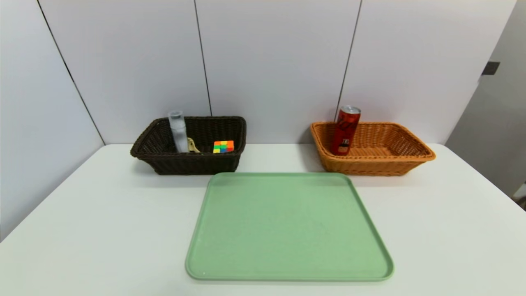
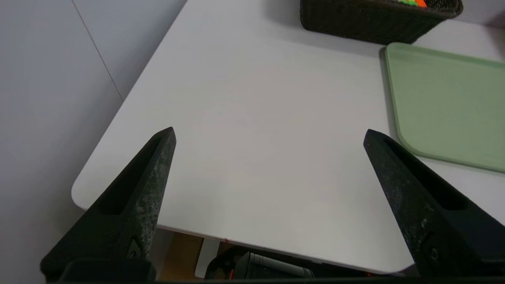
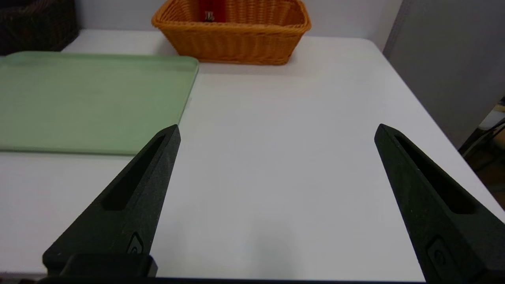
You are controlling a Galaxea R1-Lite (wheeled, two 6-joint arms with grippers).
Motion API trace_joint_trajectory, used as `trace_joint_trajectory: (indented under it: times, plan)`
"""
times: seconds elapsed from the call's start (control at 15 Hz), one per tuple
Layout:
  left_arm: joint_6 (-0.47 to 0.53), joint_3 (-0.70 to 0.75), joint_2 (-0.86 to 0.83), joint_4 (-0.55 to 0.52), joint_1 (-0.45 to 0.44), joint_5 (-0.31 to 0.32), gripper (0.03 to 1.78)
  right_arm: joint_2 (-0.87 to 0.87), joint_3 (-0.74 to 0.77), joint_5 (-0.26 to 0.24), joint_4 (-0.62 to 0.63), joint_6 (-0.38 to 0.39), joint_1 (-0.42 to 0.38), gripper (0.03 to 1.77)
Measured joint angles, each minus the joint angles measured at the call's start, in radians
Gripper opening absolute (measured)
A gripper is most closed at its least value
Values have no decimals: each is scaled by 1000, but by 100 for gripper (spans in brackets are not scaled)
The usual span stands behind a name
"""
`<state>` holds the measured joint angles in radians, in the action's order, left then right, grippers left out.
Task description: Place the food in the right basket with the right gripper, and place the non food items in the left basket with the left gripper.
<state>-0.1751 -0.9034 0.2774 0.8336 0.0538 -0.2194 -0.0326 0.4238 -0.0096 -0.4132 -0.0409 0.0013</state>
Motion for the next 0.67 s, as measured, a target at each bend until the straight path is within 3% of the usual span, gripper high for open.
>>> trace_joint_trajectory:
  times: [0.2, 0.4, 0.67]
  plan:
    - [7, 17, -20, -62, -87, 94, 169, 25, -43, -8, 58, 0, 0, 170]
    - [63, 46, -49, -75, -100, 179, 169, 33, -48, -7, 64, 6, 0, 170]
    - [230, 220, -126, -158, -64, 200, 169, 34, -70, -3, 98, -13, -1, 170]
